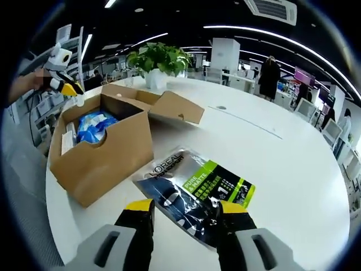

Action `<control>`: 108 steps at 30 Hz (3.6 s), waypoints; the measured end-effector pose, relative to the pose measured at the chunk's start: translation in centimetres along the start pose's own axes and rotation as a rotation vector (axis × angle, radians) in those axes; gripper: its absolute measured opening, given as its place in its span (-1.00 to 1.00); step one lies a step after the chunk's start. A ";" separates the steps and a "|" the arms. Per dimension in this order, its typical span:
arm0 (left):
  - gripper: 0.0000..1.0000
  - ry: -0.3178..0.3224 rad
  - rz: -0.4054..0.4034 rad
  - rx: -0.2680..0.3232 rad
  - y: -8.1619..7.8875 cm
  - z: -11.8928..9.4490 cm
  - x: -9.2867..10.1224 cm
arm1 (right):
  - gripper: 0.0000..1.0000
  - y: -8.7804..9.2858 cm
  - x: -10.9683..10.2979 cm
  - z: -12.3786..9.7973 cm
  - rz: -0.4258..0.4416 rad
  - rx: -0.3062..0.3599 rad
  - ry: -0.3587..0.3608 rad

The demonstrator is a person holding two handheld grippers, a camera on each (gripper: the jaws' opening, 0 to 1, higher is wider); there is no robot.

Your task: Operate the shoe box by opening the lid, removing the specified soft item, and placing it in the target area until the item is outside and the box remains undamaged.

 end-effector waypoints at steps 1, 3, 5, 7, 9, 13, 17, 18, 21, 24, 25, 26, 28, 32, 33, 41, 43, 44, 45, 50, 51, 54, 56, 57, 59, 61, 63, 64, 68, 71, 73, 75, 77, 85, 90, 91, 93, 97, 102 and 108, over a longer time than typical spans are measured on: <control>-0.48 -0.002 -0.005 0.000 0.0 0.0 -0.1 | -0.16 -0.1 -0.1 -0.1 0.000 0.001 -0.001; -0.49 -0.009 -0.009 0.000 0.1 -0.1 -0.2 | -0.16 -0.7 -0.5 -0.3 -0.005 0.014 -0.008; -0.49 -0.012 -0.011 0.000 0.1 -0.2 -0.3 | -0.16 -1.2 -0.8 -0.4 -0.015 0.020 -0.016; -0.49 -0.018 -0.012 0.000 0.1 -0.3 -0.4 | -0.17 -1.9 -1.3 -0.6 -0.023 0.032 -0.023; -0.49 -0.028 -0.012 -0.001 0.2 -0.4 -0.6 | -0.17 -2.6 -1.8 -0.7 -0.031 0.041 -0.030; -0.50 -0.049 -0.013 -0.008 0.5 -0.7 -1.1 | -0.18 -3.9 -2.6 -1.1 -0.042 0.063 -0.047; -0.50 -0.073 -0.014 -0.010 0.9 -1.0 -1.7 | -0.18 -5.4 -3.5 -1.6 -0.059 0.081 -0.072; -0.50 -0.079 -0.015 -0.011 1.0 -1.0 -1.8 | -0.18 -5.7 -3.7 -1.6 -0.062 0.083 -0.077; -0.50 -0.101 -0.022 -0.011 1.3 -1.1 -2.2 | -0.18 -6.6 -4.3 -1.7 -0.077 0.091 -0.093; -0.50 -0.123 -0.024 -0.019 1.7 -1.1 -2.5 | -0.19 -7.5 -5.1 -1.5 -0.083 0.089 -0.112; -0.51 -0.128 -0.026 -0.025 1.9 -1.2 -2.6 | -0.19 -7.7 -5.3 -1.4 -0.085 0.089 -0.119; -0.51 -0.135 -0.027 -0.029 2.2 -1.2 -2.7 | -0.19 -7.9 -5.5 -1.2 -0.087 0.087 -0.126; -0.52 -0.145 -0.029 -0.040 2.5 -1.2 -2.8 | -0.19 -8.4 -6.0 -0.9 -0.088 0.086 -0.140; -0.55 -0.164 -0.043 -0.058 3.3 -1.2 -2.9 | -0.22 -9.2 -7.0 0.0 -0.096 0.087 -0.167; -0.57 -0.171 -0.050 -0.066 3.6 -1.2 -2.9 | -0.24 -9.4 -7.3 0.2 -0.094 0.088 -0.174; -0.68 -0.185 -0.087 -0.093 4.8 -1.2 -2.6 | -0.28 -10.4 -9.2 2.3 -0.102 0.081 -0.232; -0.71 -0.184 -0.103 -0.096 5.0 -1.2 -2.6 | -0.30 -10.6 -9.5 2.7 -0.105 0.074 -0.247; -0.74 -0.183 -0.108 -0.098 5.1 -1.2 -2.5 | -0.31 -10.6 -9.8 3.1 -0.111 0.067 -0.255; -0.77 -0.183 -0.114 -0.101 5.2 -1.1 -2.5 | -0.31 -10.7 -9.9 3.3 -0.112 0.067 -0.258; -0.86 -0.187 -0.131 -0.105 5.8 -1.0 -2.3 | -0.32 -11.0 -10.6 4.7 -0.117 0.049 -0.281; -0.87 -0.190 -0.133 -0.106 5.8 -1.0 -2.3 | -0.33 -11.1 -10.6 4.9 -0.117 0.046 -0.284; -0.87 -0.188 -0.159 -0.100 5.9 -1.0 -2.3 | -0.33 -11.2 -10.9 5.8 -0.112 0.036 -0.294; -0.87 -0.189 -0.165 -0.100 6.0 -1.0 -2.3 | -0.34 -11.3 -11.2 6.4 -0.107 0.030 -0.305; -0.87 -0.189 -0.166 -0.100 6.0 -1.0 -2.3 | -0.35 -11.3 -11.3 6.7 -0.109 0.026 -0.308; -0.87 -0.191 -0.168 -0.099 6.0 -1.0 -2.3 | -0.35 -11.3 -11.5 7.3 -0.108 0.016 -0.317; -0.88 -0.193 -0.167 -0.099 6.0 -1.0 -2.2 | -0.37 -11.4 -11.7 7.9 -0.101 0.010 -0.322; -0.88 -0.200 -0.164 -0.100 6.0 -1.0 -2.2 | -0.37 -11.3 -11.9 8.5 -0.090 0.001 -0.330; -0.88 -0.205 -0.162 -0.101 6.0 -1.0 -2.1 | -0.37 -11.3 -11.9 8.7 -0.088 -0.002 -0.332; -0.89 -0.217 -0.154 -0.103 6.0 -1.0 -2.0 | -0.38 -11.3 -12.1 9.8 -0.059 -0.011 -0.344; -0.90 -0.222 -0.152 -0.105 6.0 -1.0 -2.0 | -0.38 -11.3 -12.1 10.6 -0.037 -0.016 -0.348; -0.90 -0.223 -0.154 -0.105 6.0 -1.1 -2.0 | -0.39 -11.2 -12.2 11.1 -0.022 -0.024 -0.354; -0.90 -0.223 -0.159 -0.106 6.0 -1.1 -2.0 | -0.41 -11.3 -12.2 11.6 -0.009 -0.024 -0.356; -0.90 -0.222 -0.160 -0.108 6.0 -1.0 -2.1 | -0.44 -11.3 -12.2 11.9 0.001 -0.023 -0.360; -0.90 -0.221 -0.166 -0.112 6.0 -1.0 -2.1 | -0.47 -11.6 -12.1 13.4 0.045 -0.034 -0.367; -0.90 -0.219 -0.171 -0.111 6.0 -1.0 -2.1 | -0.47 -11.4 -11.9 14.5 0.083 -0.071 -0.373; -0.90 -0.218 -0.174 -0.112 6.0 -1.0 -2.2 | -0.47 -11.3 -11.8 14.7 0.087 -0.071 -0.373; -0.90 -0.217 -0.177 -0.113 6.0 -1.0 -2.2 | -0.47 -11.3 -11.8 15.0 0.102 -0.076 -0.369; -0.90 -0.216 -0.178 -0.112 6.0 -0.9 -2.2 | -0.47 -11.3 -11.6 15.6 0.114 -0.082 -0.366; -0.90 -0.214 -0.178 -0.112 6.0 -0.9 -2.2 | -0.47 -11.4 -11.1 16.5 0.153 -0.077 -0.350; -0.90 -0.212 -0.193 -0.105 6.0 -0.9 -2.3 | -0.50 -11.7 -11.2 17.6 0.173 -0.068 -0.335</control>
Point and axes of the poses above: the point that each gripper's makers call its tool centre point, and the gripper's own axes: z roughly forward along the fingers, x roughly to its right, y roughly out of its underside, the point moved 8 cm from there along -z, roughly backward along the fingers, and after that the axes turned 15 degrees about -y, right-handed, at the moved point
